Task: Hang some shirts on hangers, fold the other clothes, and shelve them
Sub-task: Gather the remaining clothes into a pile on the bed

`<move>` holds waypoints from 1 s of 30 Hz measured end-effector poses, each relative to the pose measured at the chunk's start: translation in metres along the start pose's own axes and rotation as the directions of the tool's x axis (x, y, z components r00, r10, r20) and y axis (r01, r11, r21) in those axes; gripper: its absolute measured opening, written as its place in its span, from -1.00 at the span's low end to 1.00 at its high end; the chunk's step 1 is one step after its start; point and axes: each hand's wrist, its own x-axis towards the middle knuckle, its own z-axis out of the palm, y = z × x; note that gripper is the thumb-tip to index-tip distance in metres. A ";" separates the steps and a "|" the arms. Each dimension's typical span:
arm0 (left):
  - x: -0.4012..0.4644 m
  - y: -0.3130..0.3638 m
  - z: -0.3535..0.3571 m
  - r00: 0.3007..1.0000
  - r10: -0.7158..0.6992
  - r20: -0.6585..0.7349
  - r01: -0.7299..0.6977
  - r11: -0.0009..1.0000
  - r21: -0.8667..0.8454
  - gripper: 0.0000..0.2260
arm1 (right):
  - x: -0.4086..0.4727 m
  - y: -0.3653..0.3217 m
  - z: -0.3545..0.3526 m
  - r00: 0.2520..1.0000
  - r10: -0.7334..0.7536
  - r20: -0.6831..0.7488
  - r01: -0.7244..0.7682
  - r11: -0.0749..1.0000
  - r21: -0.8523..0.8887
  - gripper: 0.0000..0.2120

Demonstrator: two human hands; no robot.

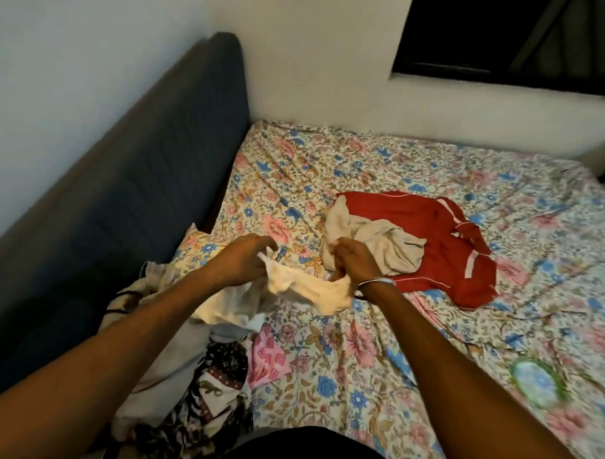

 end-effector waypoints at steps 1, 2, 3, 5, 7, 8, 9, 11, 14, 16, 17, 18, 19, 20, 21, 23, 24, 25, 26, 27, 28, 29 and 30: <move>0.004 0.012 0.000 0.999 0.021 -0.033 -0.022 0.999 -0.024 -0.81 | -0.004 -0.010 -0.024 1.000 -0.015 -0.002 0.015 0.999 0.047 -0.75; 0.007 0.023 -0.002 0.997 0.021 -0.070 -0.025 0.998 -0.066 -0.87 | -0.008 -0.020 -0.040 0.998 -0.054 0.036 0.052 0.997 0.053 -0.80; 0.012 0.040 -0.003 0.995 0.022 -0.098 -0.033 0.994 -0.108 -0.86 | -0.013 -0.029 -0.053 0.990 -0.102 0.093 0.101 0.995 0.011 -0.88; 0.022 0.083 -0.002 0.994 0.054 -0.092 -0.072 0.976 -0.204 -0.91 | -0.025 -0.041 -0.061 0.945 -0.199 0.259 0.239 0.962 -0.134 -0.75; 0.035 0.129 0.007 0.993 0.106 -0.055 -0.118 0.941 -0.316 -0.88 | -0.030 -0.037 -0.057 0.876 -0.226 0.426 0.351 0.905 -0.242 -0.51; 0.039 0.147 0.008 0.992 0.118 -0.032 -0.122 0.922 -0.367 -0.86 | -0.031 -0.032 -0.053 0.865 -0.204 0.457 0.362 0.886 -0.289 -0.48; 0.047 0.162 0.010 0.992 0.129 0.001 -0.118 0.909 -0.399 -0.86 | -0.032 -0.027 -0.058 0.884 -0.165 0.438 0.343 0.865 -0.366 -0.53; 0.059 0.172 0.007 0.981 0.172 0.095 -0.122 0.912 -0.391 -0.94 | -0.030 -0.022 -0.082 0.937 -0.008 0.349 0.189 0.851 -0.489 -0.74; 0.075 0.158 -0.006 0.942 0.202 0.269 -0.182 0.978 -0.098 -0.70 | -0.032 -0.031 -0.140 0.936 0.204 0.287 -0.047 0.880 -0.473 -0.82; 0.089 0.149 -0.005 0.931 0.110 0.347 -0.200 0.952 0.233 -0.60 | -0.028 -0.044 -0.174 0.975 0.145 0.169 -0.037 0.853 -0.521 -0.80; 0.098 0.147 -0.002 0.944 0.068 0.323 -0.192 0.908 0.372 -0.62 | -0.021 -0.048 -0.187 0.993 0.084 0.086 -0.021 0.827 -0.562 -0.80; 0.108 0.149 0.000 0.966 0.049 0.255 -0.163 0.879 0.449 -0.67 | -0.012 -0.055 -0.199 0.999 0.040 0.017 -0.023 0.813 -0.581 -0.82; 0.123 0.155 -0.001 0.986 0.040 0.160 -0.113 0.870 0.480 -0.73 | -0.002 -0.063 -0.213 0.999 0.021 -0.039 -0.040 0.807 -0.589 -0.83; 0.136 0.157 -0.003 0.998 0.024 0.066 -0.053 0.875 0.482 -0.78 | 0.006 -0.069 -0.223 0.997 0.021 -0.080 -0.065 0.804 -0.591 -0.86; 0.152 0.163 -0.011 1.000 0.011 -0.017 -0.002 0.884 0.468 -0.80 | 0.014 -0.079 -0.236 0.994 -0.001 -0.112 -0.068 0.789 -0.611 -0.93; 0.179 0.170 -0.029 0.992 -0.013 -0.124 0.061 0.916 0.396 -0.79 | 0.029 -0.095 -0.257 0.976 -0.078 -0.204 -0.064 0.791 -0.609 -0.83; 0.194 0.176 -0.039 0.985 -0.006 -0.172 0.069 0.929 0.363 -0.78 | 0.036 -0.105 -0.268 0.960 -0.111 -0.258 -0.061 0.814 -0.577 -0.82; 0.205 0.184 -0.047 0.976 0.008 -0.220 0.067 0.941 0.333 -0.77 | 0.044 -0.114 -0.278 0.941 -0.133 -0.311 -0.051 0.853 -0.519 -0.84; 0.216 0.196 -0.056 0.961 0.034 -0.274 0.053 0.951 0.305 -0.75 | 0.052 -0.124 -0.289 0.918 -0.140 -0.371 -0.037 0.900 -0.433 -0.88; 0.226 0.210 -0.066 0.941 0.063 -0.332 0.034 0.960 0.279 -0.74 | 0.062 -0.130 -0.300 0.886 -0.171 -0.431 0.008 0.935 -0.356 -0.91; 0.235 0.224 -0.075 0.914 0.094 -0.395 0.012 0.966 0.257 -0.74 | 0.080 -0.129 -0.320 0.849 -0.229 -0.476 0.072 0.943 -0.325 -0.88; 0.242 0.240 -0.086 0.877 0.125 -0.463 -0.012 0.971 0.240 -0.77 | 0.095 -0.131 -0.339 0.793 -0.323 -0.517 0.158 0.928 -0.337 -0.84; 0.247 0.253 -0.095 0.836 0.151 -0.528 -0.034 0.974 0.225 -0.78 | 0.102 -0.134 -0.353 0.737 -0.397 -0.547 0.226 0.908 -0.354 -0.80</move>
